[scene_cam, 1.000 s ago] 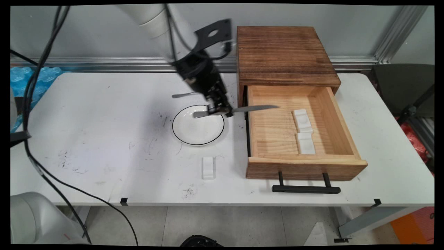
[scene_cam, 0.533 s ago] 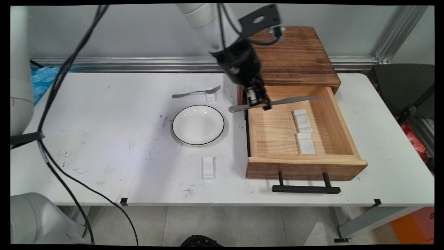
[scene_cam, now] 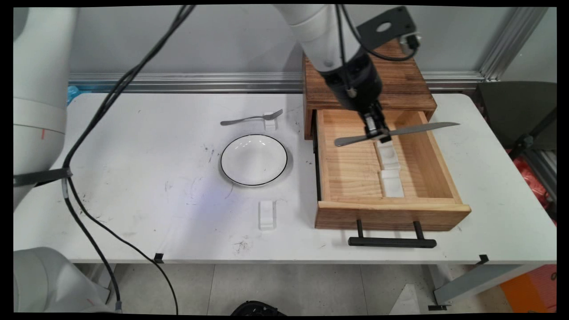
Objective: Place the picked object into the drawer
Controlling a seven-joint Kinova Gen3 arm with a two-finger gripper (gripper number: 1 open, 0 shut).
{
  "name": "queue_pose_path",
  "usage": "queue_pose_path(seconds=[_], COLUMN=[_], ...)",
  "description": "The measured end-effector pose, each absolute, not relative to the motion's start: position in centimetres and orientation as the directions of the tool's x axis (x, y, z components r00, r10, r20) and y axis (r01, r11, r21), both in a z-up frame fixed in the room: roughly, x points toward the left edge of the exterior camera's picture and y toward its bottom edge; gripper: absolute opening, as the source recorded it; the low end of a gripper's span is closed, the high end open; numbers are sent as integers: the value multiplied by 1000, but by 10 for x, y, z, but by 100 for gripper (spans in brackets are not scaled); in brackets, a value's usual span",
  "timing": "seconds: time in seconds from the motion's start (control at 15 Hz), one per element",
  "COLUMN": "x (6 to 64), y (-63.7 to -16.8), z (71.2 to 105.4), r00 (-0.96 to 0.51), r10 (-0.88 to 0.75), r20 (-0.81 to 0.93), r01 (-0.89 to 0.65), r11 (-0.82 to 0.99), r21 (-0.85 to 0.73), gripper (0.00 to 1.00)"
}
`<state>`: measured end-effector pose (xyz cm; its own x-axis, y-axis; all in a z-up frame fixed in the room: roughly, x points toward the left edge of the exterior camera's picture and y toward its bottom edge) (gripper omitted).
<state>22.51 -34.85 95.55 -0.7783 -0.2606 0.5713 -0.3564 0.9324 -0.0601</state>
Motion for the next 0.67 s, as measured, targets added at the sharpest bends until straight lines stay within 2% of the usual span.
queue_pose_path(seconds=[0.67], x=[191], y=[-361], z=[924], r00=[-799], r10=[-262], r20=[542], r01=[-345], r11=[937], r21=[-56], gripper=[0])
